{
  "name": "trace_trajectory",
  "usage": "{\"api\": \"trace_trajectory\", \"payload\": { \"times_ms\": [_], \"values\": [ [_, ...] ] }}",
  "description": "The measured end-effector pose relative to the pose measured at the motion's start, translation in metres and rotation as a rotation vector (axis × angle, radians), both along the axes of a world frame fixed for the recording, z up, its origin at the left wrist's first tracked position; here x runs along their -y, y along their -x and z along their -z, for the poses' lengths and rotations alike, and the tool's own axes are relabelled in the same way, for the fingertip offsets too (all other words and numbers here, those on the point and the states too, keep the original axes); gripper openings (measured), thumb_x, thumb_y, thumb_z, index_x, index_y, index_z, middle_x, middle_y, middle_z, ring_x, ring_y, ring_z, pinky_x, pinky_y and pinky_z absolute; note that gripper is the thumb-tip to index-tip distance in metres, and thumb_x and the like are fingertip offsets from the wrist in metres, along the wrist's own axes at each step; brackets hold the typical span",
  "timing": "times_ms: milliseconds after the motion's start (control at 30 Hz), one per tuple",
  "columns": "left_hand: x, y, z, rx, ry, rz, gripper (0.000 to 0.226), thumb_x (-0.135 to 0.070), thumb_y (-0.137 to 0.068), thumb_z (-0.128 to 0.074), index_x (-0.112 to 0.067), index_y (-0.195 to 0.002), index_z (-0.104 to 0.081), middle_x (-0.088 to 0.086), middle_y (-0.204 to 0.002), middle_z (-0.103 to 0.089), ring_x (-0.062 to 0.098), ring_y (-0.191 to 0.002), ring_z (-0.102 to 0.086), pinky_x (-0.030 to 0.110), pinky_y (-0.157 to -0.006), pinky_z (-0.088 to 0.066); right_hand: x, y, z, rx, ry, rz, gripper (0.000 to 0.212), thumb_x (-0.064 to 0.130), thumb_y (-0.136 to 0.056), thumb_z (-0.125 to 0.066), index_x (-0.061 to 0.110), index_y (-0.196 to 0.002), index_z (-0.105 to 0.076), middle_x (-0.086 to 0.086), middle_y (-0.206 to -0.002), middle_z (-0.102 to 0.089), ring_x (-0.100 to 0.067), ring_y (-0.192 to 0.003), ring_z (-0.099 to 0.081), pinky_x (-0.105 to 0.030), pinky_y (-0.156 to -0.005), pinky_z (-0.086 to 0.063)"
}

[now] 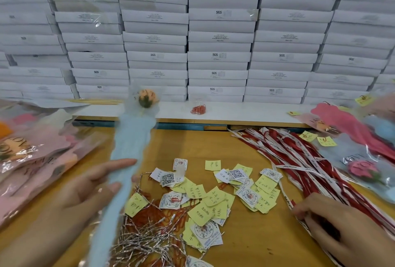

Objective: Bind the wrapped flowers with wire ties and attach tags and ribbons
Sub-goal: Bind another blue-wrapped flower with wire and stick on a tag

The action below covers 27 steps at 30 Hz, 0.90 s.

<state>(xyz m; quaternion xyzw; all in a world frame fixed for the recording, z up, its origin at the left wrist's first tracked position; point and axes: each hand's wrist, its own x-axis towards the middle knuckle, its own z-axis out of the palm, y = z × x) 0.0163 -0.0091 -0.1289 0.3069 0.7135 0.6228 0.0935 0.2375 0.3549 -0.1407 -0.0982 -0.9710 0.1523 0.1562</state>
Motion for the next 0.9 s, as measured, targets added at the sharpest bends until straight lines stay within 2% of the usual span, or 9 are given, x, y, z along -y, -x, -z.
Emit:
{"api": "trace_trajectory", "payload": {
  "times_ms": [67,233,367,533,600,667,733,867,900],
  "values": [
    [-0.022,-0.007,-0.003,0.035,-0.028,0.111,0.046,-0.033,-0.077,-0.076,-0.041,-0.121,-0.065,0.001,-0.116,-0.071,0.014,-0.079,-0.072,0.026,-0.064,-0.058,0.0,0.0,-0.001,-0.007,-0.009,-0.011,0.053,0.007,-0.077,-0.075,0.057,-0.087,-0.058,0.036,-0.107,-0.057,0.012,-0.084,-0.061,-0.012,-0.065,-0.052],
    [-0.08,-0.013,0.003,0.16,-0.049,0.193,0.082,-0.01,-0.07,-0.071,-0.066,-0.123,-0.045,-0.008,-0.112,-0.073,0.02,-0.09,-0.074,0.029,-0.062,-0.06,0.003,0.001,-0.002,-0.014,-0.002,-0.018,0.045,0.013,-0.083,-0.069,0.056,-0.087,-0.059,0.037,-0.111,-0.053,0.008,-0.088,-0.061,-0.017,-0.067,-0.054],
    [-0.103,-0.018,0.012,0.221,-0.028,0.246,0.078,-0.008,-0.076,-0.071,-0.046,-0.135,-0.035,-0.009,-0.117,-0.071,0.018,-0.1,-0.071,0.027,-0.081,-0.059,0.003,-0.001,-0.003,-0.014,-0.006,-0.04,0.044,0.013,-0.084,-0.067,0.056,-0.086,-0.058,0.039,-0.112,-0.052,0.008,-0.089,-0.061,-0.019,-0.068,-0.054],
    [-0.106,-0.019,0.014,0.26,-0.026,0.273,0.048,-0.013,-0.074,-0.073,-0.023,-0.119,-0.058,-0.008,-0.111,-0.073,0.018,-0.094,-0.073,0.018,-0.072,-0.056,0.017,0.006,-0.016,0.05,-0.205,-0.053,0.034,0.025,-0.076,-0.079,0.051,-0.089,-0.063,0.037,-0.08,-0.061,0.013,-0.064,-0.058,-0.013,-0.06,-0.048],
    [-0.106,-0.019,0.014,0.29,-0.04,0.258,0.05,-0.017,-0.07,-0.075,-0.02,-0.118,-0.059,-0.006,-0.111,-0.074,0.019,-0.095,-0.073,0.021,-0.073,-0.057,0.024,0.014,-0.026,0.082,-0.277,-0.04,0.012,0.042,-0.089,-0.058,0.053,-0.094,-0.059,0.039,-0.085,-0.06,0.012,-0.075,-0.058,-0.011,-0.07,-0.043],
    [-0.109,-0.018,0.014,0.319,-0.046,0.231,0.058,-0.02,-0.068,-0.077,-0.02,-0.122,-0.057,-0.005,-0.113,-0.073,0.021,-0.096,-0.072,0.034,-0.081,-0.059,0.034,0.027,-0.034,0.101,-0.01,-0.066,0.015,0.046,-0.09,-0.046,0.05,-0.096,-0.06,0.034,-0.09,-0.063,0.008,-0.083,-0.059,-0.014,-0.072,-0.045],
    [-0.113,-0.019,0.012,0.327,-0.036,0.195,0.062,-0.02,-0.068,-0.081,-0.021,-0.125,-0.055,-0.005,-0.115,-0.072,0.022,-0.096,-0.072,0.049,-0.092,-0.054,0.047,0.048,-0.038,0.093,0.359,-0.147,0.013,0.037,-0.092,-0.054,0.042,-0.095,-0.066,0.023,-0.09,-0.068,0.003,-0.072,-0.061,-0.014,-0.065,-0.045],
    [-0.118,-0.018,0.01,0.285,-0.048,0.209,0.052,-0.021,-0.073,-0.08,-0.025,-0.12,-0.06,0.0,-0.113,-0.072,0.005,-0.058,-0.066,0.018,-0.052,-0.051,0.083,0.089,-0.033,0.081,0.929,-0.216,0.022,0.029,-0.097,-0.053,0.015,-0.105,-0.068,0.009,-0.087,-0.071,-0.004,-0.066,-0.062,-0.015,-0.055,-0.044],
    [-0.117,-0.017,0.01,0.266,-0.047,0.205,0.046,-0.022,-0.074,-0.08,-0.028,-0.117,-0.063,0.002,-0.113,-0.071,0.006,-0.059,-0.066,0.018,-0.051,-0.05,0.089,0.097,-0.029,0.061,1.024,-0.217,0.024,0.028,-0.097,-0.053,0.01,-0.106,-0.067,0.006,-0.083,-0.069,-0.004,-0.065,-0.061,-0.016,-0.053,-0.044]
  ]
}}
